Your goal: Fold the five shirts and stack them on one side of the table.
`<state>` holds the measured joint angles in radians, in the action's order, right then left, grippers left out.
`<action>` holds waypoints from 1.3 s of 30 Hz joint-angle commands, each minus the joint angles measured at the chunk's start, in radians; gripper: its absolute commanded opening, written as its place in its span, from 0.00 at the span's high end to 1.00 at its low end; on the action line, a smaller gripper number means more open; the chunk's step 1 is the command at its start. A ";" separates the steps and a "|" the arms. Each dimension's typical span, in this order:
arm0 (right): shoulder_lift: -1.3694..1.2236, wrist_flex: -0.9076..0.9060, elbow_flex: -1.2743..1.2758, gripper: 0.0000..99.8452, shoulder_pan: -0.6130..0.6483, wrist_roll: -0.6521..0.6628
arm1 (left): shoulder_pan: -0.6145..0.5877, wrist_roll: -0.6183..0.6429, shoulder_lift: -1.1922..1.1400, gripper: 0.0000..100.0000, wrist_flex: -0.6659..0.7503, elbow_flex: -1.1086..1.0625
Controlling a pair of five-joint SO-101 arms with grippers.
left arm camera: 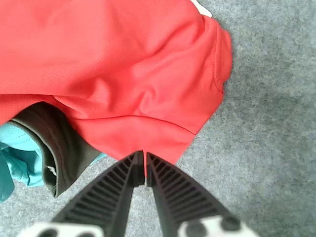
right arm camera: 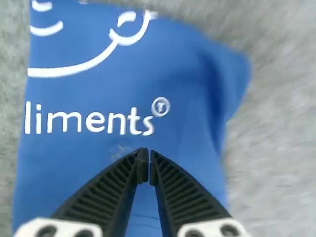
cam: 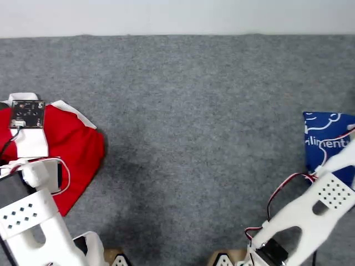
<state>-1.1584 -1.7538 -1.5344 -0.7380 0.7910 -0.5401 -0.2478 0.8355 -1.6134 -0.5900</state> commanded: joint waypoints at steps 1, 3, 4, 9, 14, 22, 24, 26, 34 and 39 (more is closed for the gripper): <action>0.005 -0.045 0.115 0.99 -0.013 -0.069 | 0.005 -0.003 0.014 0.98 0.005 0.004; 0.021 -0.045 0.235 0.99 -0.005 -0.080 | 0.005 -0.003 0.014 0.98 0.005 0.004; 0.035 -0.045 0.288 0.99 -0.002 -0.080 | 0.005 -0.003 0.014 0.98 0.003 0.004; 0.110 -0.039 0.542 0.99 0.010 -0.081 | 0.005 -0.003 0.014 0.98 0.003 0.004; 0.160 -0.042 0.546 0.99 0.018 -0.083 | 0.005 -0.003 0.014 0.98 0.003 0.004; 0.417 -0.044 0.583 0.99 0.007 -0.080 | 0.005 -0.003 0.014 0.98 0.006 0.004; 0.478 -0.044 0.621 0.99 -0.005 -0.077 | 0.005 -0.003 0.014 0.98 0.008 0.004; 0.521 -0.041 0.647 0.98 -0.033 -0.075 | 0.005 -0.003 0.014 0.98 0.008 0.004; 0.398 0.061 0.651 0.99 -0.203 0.058 | 0.005 -0.003 0.014 0.98 0.003 0.004; 0.297 0.139 0.651 0.99 -0.252 0.060 | 0.005 -0.003 0.014 0.98 0.003 0.002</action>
<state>-0.8592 -1.6295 -0.8730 -0.9712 0.8401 -0.5401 -0.2478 0.8355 -1.6134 -0.5900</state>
